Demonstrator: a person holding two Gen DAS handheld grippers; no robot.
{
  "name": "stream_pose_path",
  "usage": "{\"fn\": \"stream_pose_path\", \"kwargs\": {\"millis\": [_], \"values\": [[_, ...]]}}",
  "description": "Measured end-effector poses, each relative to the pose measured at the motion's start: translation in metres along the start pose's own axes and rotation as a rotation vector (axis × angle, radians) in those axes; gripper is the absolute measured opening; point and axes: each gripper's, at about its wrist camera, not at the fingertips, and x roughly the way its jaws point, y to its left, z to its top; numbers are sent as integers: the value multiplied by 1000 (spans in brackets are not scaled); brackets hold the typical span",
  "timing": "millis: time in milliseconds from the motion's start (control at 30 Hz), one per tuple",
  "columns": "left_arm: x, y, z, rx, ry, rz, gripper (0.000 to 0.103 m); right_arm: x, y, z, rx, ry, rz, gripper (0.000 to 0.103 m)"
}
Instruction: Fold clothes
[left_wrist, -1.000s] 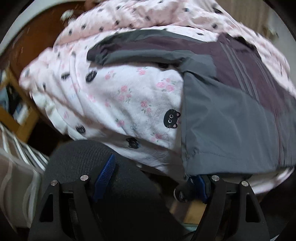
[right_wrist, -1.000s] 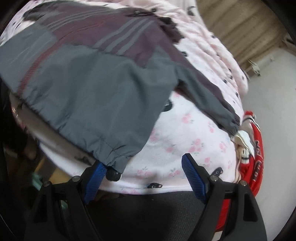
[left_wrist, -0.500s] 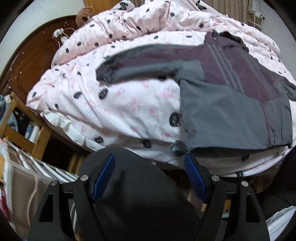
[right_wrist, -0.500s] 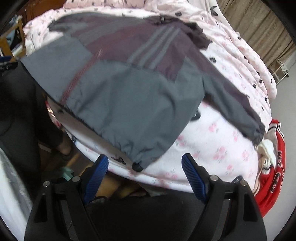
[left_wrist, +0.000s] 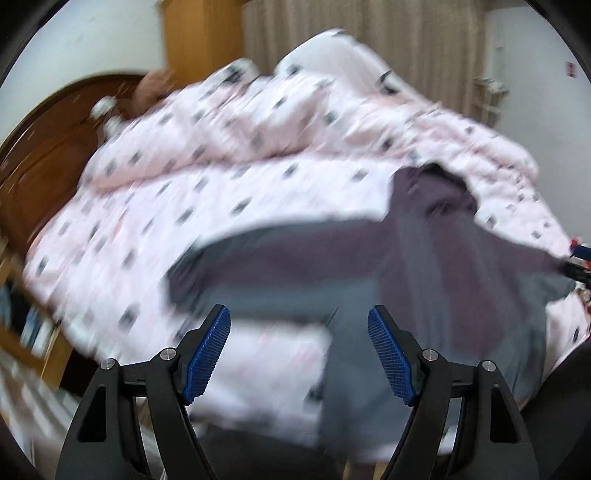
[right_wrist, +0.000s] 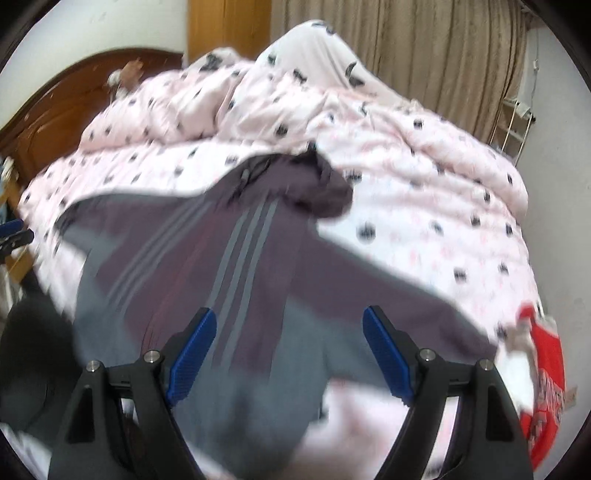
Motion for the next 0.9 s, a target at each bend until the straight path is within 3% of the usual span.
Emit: {"fn": "stream_pose_path", "kwargs": {"millis": [267, 433, 633, 900], "values": [[95, -59, 85, 83, -130, -119, 73, 101, 17, 80, -12, -102, -78, 83], [152, -84, 123, 89, -157, -193, 73, 156, -23, 118, 84, -118, -76, 83], [197, -114, 139, 156, -153, -240, 73, 206, -47, 140, 147, -103, -61, 83], [250, -144, 154, 243, -96, -239, 73, 265, -45, 149, 94, -18, -222, 81]]}}
